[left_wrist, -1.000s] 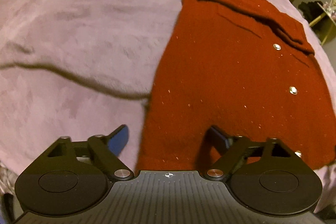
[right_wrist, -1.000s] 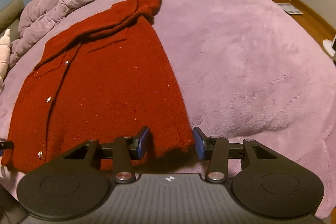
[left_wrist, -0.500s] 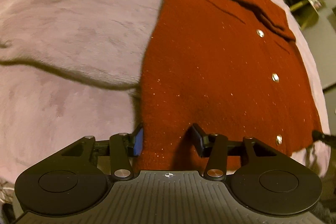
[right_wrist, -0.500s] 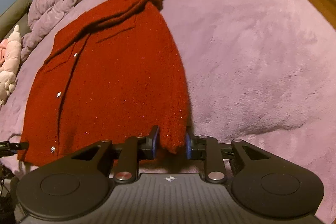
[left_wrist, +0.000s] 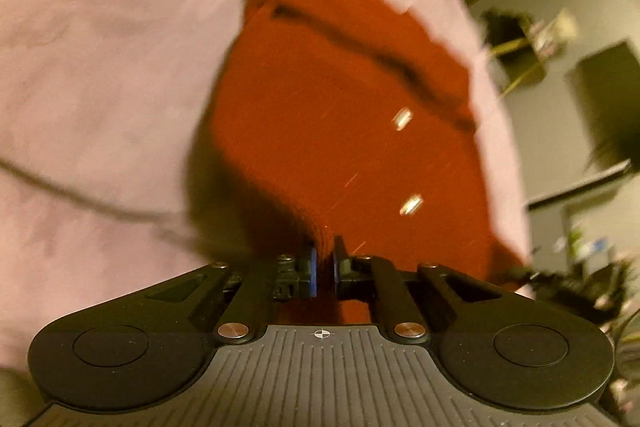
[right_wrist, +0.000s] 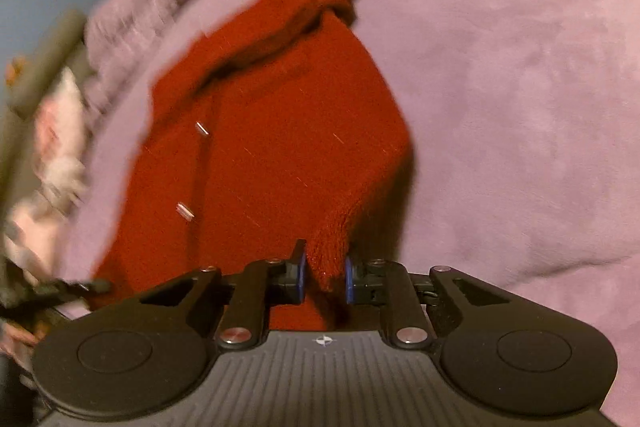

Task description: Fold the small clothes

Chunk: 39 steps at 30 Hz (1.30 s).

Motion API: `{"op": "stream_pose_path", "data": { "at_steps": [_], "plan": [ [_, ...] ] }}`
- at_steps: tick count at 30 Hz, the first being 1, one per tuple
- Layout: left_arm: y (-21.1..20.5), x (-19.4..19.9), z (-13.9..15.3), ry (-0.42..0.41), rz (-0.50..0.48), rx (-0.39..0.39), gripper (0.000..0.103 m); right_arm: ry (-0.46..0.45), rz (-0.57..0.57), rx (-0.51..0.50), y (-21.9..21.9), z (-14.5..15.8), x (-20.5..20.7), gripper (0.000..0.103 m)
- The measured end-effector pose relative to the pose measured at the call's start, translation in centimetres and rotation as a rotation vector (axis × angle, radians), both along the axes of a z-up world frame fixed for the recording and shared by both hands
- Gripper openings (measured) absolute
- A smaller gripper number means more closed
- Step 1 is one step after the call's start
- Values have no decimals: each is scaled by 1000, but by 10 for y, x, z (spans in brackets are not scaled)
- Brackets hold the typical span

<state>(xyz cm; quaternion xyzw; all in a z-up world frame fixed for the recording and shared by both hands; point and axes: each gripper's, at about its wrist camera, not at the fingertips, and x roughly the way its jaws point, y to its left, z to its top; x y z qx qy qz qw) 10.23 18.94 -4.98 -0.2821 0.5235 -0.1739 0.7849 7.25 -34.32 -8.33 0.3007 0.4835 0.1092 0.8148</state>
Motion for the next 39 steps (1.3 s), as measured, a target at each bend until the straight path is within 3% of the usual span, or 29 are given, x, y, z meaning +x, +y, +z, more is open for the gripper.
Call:
{"op": "stream_pose_path", "data": {
  "at_steps": [6, 11, 17, 19, 21, 24, 26, 27, 30, 32, 34, 37, 39],
  "plan": [
    [2, 42, 23, -104, 116, -92, 8, -81, -92, 71, -3, 12, 36, 16],
    [10, 83, 17, -115, 243, -107, 9, -119, -186, 45, -7, 11, 76, 16],
    [24, 123, -7, -90, 353, -56, 9, -142, -251, -53, -9, 3, 121, 16],
    [25, 132, -16, -88, 380, -5, 9, -155, -253, -124, -5, -1, 136, 16],
    [25, 140, -23, -93, 386, 54, 9, -169, -246, -169, -2, -4, 146, 16],
    [26, 142, -29, -94, 376, 70, 11, -190, -239, -215, 2, -7, 154, 18],
    [29, 138, -26, -117, 374, 90, 15, -241, -256, -228, -1, -4, 150, 24],
    [31, 135, -24, -138, 372, 94, 19, -274, -271, -237, -4, -2, 145, 34],
    [36, 122, -13, -234, 341, 133, 54, -336, -271, -265, -16, 0, 134, 46],
    [37, 114, -9, -298, 264, 167, 61, -341, -201, -292, -20, -5, 132, 51],
    [32, 112, -11, -298, 203, 195, 73, -331, -139, -351, -18, -13, 134, 56],
    [15, 119, -22, -270, 143, 264, 77, -309, -59, -406, -9, -25, 141, 58],
    [3, 130, -31, -249, 116, 263, 78, -295, -24, -407, -2, -31, 149, 58]
  ]
}}
